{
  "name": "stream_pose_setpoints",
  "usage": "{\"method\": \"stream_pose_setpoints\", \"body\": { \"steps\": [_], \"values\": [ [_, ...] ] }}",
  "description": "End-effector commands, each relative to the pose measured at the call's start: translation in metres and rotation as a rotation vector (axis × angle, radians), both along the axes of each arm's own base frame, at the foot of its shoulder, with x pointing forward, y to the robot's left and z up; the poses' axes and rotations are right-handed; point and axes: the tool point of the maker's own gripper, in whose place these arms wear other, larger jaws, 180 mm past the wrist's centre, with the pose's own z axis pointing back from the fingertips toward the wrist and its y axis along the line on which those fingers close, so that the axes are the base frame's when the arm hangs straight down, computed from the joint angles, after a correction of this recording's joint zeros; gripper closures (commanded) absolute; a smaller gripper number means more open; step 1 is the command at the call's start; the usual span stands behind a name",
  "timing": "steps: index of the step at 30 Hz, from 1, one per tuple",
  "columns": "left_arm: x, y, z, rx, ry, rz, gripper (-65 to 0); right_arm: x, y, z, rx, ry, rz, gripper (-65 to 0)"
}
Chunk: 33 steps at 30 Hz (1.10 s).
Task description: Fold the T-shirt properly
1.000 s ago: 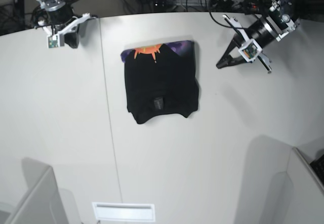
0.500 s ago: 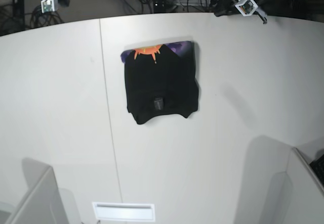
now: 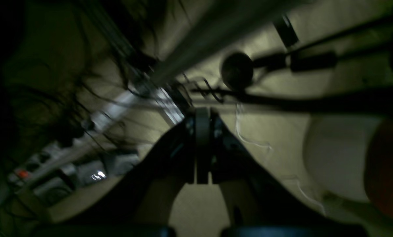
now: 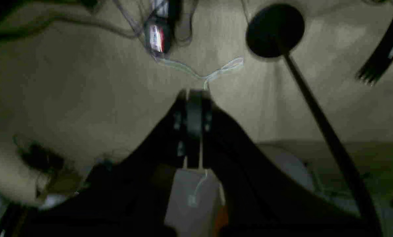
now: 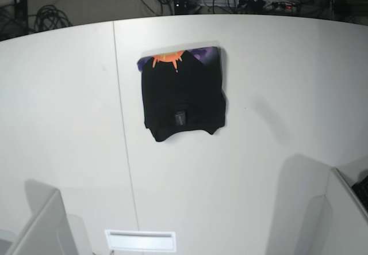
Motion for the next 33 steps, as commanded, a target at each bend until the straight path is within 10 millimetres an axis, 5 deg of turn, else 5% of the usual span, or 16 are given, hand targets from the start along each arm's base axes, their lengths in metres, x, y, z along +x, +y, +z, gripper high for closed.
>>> {"method": "stream_pose_setpoints", "body": {
  "steps": [1, 9, 19, 24, 30, 33],
  "values": [
    [-0.006, 0.001, -0.001, -0.016, 0.019, 0.014, 0.0, -0.012, 0.003, -0.005, 0.014, 0.039, 0.006, 0.0],
    [-0.037, 0.009, -0.049, 0.013, 0.166, 0.008, 0.0, -0.028, 0.01, -0.05, 0.034, 0.164, 0.016, 0.0],
    [-0.055, 0.024, -0.128, 0.17, 0.318, 0.093, 0.0, -0.031, -0.031, -0.101, -0.05, 0.221, 0.008, 0.0],
    [-0.07, 0.017, -0.165, 0.21, 0.462, 0.173, 0.0, -0.064, -0.035, -0.128, -0.057, 0.279, 0.189, 0.0],
    [-0.059, -0.003, -0.185, 0.218, 0.554, 0.234, 0.0, -0.053, -0.038, -0.15, -0.011, 0.118, 0.234, 0.0],
    [-0.042, -0.017, -0.189, 0.195, 0.543, 0.254, 0.0, -0.033, -0.02, -0.158, 0.03, 0.022, 0.225, 0.0]
  ]
}}
